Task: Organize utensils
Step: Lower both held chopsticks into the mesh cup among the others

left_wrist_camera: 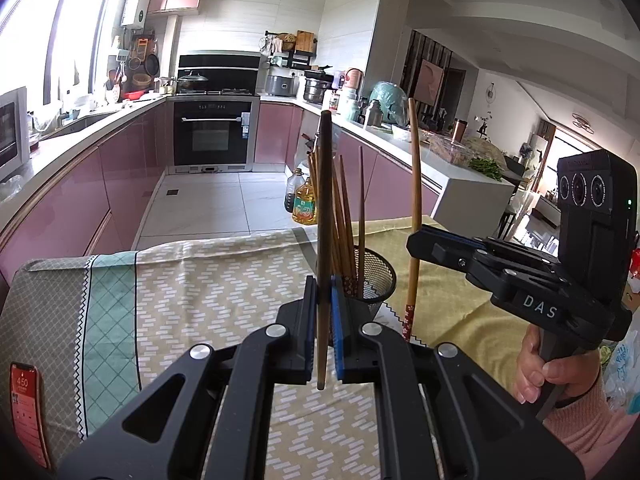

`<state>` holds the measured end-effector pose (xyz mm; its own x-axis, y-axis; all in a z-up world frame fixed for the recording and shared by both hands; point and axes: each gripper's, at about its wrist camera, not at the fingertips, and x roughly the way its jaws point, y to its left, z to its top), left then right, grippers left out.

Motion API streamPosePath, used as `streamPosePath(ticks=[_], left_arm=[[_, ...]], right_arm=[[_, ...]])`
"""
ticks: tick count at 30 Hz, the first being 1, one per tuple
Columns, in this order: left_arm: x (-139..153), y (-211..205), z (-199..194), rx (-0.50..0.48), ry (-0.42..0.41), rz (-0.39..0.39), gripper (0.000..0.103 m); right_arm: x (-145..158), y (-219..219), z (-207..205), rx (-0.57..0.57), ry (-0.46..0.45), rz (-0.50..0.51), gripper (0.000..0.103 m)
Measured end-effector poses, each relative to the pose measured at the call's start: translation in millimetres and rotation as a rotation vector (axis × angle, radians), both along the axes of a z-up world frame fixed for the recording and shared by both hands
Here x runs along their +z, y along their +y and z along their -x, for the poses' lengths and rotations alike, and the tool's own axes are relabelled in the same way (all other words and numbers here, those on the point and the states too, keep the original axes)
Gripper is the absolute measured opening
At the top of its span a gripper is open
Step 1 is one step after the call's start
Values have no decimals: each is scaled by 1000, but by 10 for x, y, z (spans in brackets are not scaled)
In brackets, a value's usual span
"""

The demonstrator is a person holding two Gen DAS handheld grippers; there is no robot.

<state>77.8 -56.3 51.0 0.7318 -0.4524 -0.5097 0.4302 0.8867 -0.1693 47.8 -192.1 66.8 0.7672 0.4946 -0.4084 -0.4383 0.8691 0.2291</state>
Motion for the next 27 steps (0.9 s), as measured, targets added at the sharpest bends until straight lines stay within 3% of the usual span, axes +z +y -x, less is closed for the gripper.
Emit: streamPosePath(ticks=[27], left_arm=[[269,-211,-185,-18,-48,9,8]], right_arm=[[170,-147,-173,-20,-29,-41,6]])
